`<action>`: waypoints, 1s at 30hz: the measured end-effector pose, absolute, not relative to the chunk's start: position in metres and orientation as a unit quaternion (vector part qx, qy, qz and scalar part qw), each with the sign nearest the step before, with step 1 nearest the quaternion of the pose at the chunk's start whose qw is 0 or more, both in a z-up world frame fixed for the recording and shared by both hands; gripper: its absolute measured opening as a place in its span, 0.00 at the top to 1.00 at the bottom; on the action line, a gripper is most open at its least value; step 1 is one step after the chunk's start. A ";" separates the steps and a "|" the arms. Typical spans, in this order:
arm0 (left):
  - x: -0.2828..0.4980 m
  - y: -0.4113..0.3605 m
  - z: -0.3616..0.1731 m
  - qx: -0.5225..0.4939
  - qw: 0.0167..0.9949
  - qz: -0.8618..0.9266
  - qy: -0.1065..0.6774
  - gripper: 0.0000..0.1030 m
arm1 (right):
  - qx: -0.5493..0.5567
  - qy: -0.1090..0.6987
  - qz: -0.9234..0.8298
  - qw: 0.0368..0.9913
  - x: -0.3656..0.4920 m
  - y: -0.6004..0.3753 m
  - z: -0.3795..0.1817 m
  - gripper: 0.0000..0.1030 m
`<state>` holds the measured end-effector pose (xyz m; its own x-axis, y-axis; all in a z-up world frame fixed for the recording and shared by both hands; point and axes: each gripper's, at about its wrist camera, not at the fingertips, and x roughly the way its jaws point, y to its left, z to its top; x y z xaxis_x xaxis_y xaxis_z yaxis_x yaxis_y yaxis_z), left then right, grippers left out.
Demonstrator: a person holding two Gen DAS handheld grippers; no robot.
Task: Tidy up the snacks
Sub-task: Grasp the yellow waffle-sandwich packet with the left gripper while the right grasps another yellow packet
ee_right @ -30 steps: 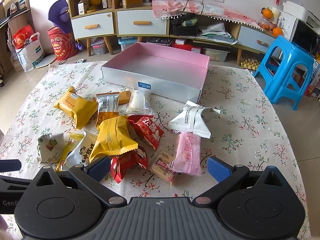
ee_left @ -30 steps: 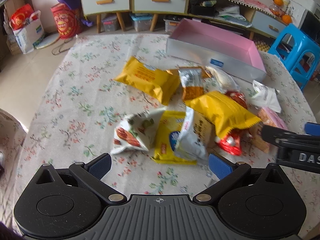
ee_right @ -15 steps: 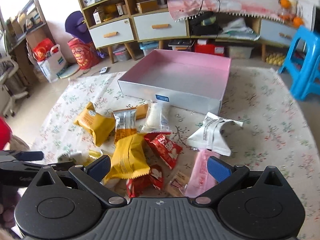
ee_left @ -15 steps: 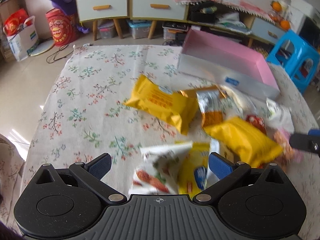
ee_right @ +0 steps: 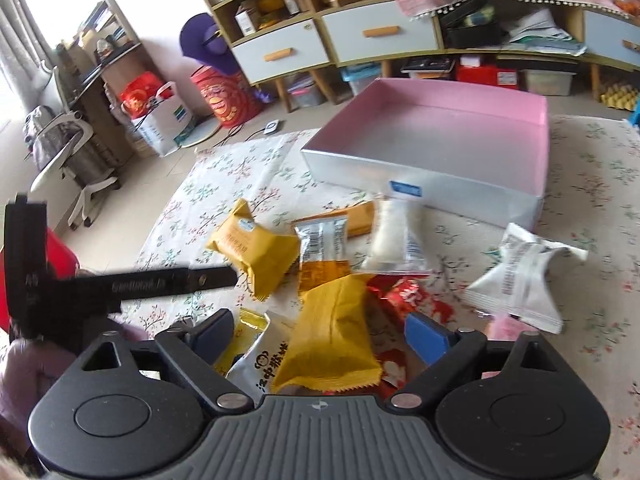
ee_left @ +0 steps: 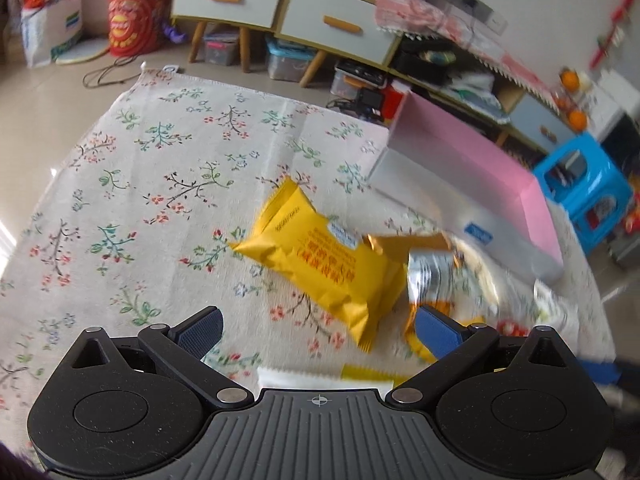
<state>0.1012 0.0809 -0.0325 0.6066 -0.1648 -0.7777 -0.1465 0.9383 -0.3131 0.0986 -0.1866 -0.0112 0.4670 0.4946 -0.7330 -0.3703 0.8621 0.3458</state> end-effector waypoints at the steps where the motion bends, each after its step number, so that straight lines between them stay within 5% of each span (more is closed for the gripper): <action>1: 0.105 0.082 -0.033 -0.185 0.878 0.000 0.441 0.01 | 0.066 0.451 0.256 0.852 0.099 -0.184 -0.013 0.25; 11: 0.135 0.080 -0.040 -0.231 0.877 0.074 0.415 0.05 | -0.010 0.449 0.265 0.853 0.102 -0.161 -0.031 0.42; 18: 0.139 0.078 -0.057 -0.243 0.864 0.107 0.427 0.23 | -0.051 0.445 0.257 0.856 0.097 -0.155 -0.047 0.53; 22: 0.135 0.077 -0.052 -0.243 0.868 0.105 0.420 0.48 | -0.052 0.441 0.253 0.860 0.098 -0.152 -0.044 0.60; 30: 0.128 0.080 -0.047 -0.252 0.866 0.090 0.423 0.66 | -0.027 0.454 0.249 0.855 0.103 -0.156 -0.041 0.65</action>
